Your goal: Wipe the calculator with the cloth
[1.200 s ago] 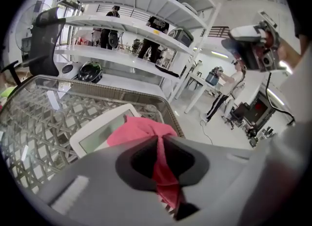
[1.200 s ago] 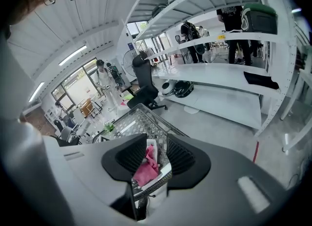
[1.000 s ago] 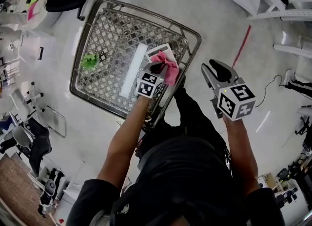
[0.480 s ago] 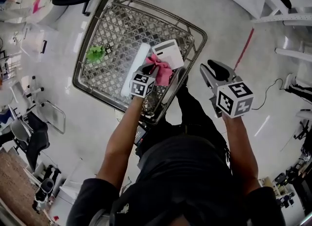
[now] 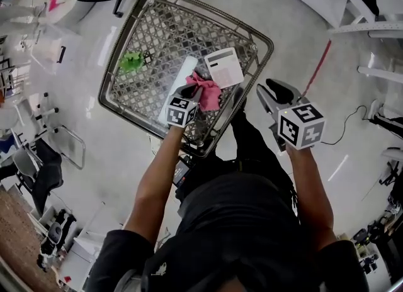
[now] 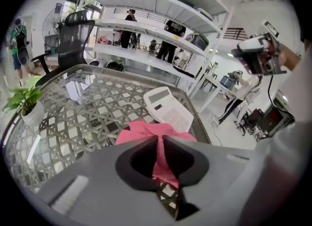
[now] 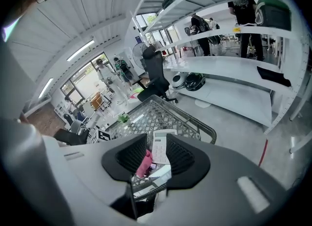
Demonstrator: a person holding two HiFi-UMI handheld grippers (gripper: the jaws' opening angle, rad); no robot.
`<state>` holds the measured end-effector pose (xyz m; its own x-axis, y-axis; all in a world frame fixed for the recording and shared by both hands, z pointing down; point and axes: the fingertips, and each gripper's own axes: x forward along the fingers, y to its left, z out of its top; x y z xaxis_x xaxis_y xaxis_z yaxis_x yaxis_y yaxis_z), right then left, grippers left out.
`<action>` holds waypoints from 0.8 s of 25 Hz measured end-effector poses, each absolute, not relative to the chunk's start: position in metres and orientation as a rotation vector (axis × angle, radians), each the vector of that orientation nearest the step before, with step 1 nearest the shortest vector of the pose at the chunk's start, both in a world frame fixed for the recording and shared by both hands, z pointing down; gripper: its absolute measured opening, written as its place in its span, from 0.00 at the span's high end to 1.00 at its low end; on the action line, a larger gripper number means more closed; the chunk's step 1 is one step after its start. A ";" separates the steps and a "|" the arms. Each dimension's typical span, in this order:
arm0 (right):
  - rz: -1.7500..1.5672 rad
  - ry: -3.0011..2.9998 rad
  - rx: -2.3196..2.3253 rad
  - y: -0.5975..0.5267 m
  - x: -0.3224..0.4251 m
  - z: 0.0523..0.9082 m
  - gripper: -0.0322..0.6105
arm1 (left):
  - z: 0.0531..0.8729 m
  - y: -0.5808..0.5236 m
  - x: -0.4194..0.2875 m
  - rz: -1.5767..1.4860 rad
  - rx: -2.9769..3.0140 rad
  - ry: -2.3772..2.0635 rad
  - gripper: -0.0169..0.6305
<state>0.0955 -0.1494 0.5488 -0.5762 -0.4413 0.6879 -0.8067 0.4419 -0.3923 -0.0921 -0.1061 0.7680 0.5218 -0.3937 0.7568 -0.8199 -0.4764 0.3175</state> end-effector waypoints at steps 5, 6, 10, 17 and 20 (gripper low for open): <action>0.977 -2.209 1.030 -0.142 0.090 0.547 0.77 | 0.762 -0.096 -0.105 0.795 2.065 -1.012 0.84; 0.976 -2.211 1.027 -0.141 0.088 0.546 0.77 | 0.761 -0.094 -0.107 0.792 2.059 -1.017 0.84; 0.963 -2.228 1.017 -0.139 0.078 0.540 0.77 | 0.761 -0.082 -0.124 0.793 2.037 -1.037 0.84; 0.943 -2.236 1.006 -0.126 0.056 0.531 0.77 | 0.760 -0.060 -0.163 0.789 1.992 -1.073 0.84; 0.933 -2.238 1.005 -0.123 0.050 0.528 0.77 | 0.763 -0.053 -0.175 0.787 1.974 -1.079 0.84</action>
<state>0.0495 -0.1232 0.5284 -0.5953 -0.4347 0.6757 -0.7860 0.4898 -0.3773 -0.1750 -0.0533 0.7628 0.4579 -0.4198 0.7836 -0.8743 -0.3721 0.3116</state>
